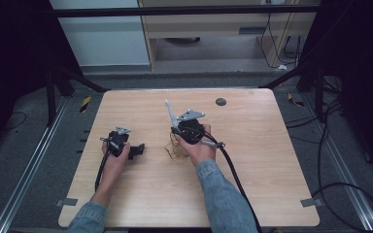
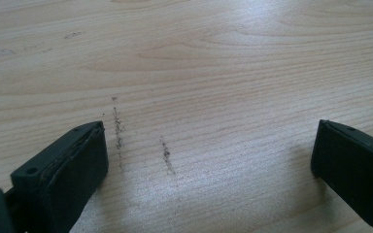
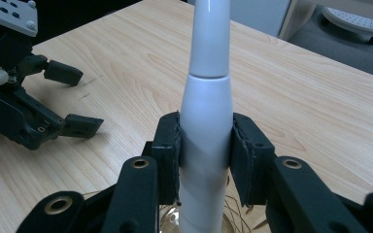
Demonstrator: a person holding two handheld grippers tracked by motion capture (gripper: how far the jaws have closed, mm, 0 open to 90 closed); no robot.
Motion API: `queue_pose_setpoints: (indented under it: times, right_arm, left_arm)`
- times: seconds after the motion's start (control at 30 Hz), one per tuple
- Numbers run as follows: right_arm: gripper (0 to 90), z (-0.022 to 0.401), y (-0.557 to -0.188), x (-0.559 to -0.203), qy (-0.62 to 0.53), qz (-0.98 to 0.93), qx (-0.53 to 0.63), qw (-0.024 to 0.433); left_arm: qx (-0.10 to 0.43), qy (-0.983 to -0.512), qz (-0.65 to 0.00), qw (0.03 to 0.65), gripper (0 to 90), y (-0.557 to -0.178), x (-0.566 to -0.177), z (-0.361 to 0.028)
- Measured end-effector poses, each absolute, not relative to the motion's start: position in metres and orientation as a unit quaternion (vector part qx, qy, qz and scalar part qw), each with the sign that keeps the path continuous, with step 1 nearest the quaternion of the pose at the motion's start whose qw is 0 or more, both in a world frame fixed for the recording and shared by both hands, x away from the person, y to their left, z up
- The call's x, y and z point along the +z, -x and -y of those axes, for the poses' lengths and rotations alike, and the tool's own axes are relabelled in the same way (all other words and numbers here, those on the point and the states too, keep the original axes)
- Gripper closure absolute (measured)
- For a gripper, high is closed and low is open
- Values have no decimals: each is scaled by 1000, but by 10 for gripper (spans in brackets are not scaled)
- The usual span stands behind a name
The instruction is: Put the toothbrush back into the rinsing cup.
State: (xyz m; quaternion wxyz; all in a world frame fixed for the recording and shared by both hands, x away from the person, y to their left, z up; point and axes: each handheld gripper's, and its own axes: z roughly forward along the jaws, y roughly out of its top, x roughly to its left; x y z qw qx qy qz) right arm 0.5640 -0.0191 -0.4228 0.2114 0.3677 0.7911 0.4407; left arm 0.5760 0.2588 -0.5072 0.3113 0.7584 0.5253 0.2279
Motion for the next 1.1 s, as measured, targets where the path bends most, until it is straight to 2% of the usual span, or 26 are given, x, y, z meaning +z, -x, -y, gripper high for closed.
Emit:
queue_pose_setpoints:
  times: [1.1]
  right_arm:
    - [624,18,-565,-419,-363,-794,441,208]
  left_arm:
    - [228,-758,-525,311,0,-576,-507,-259]
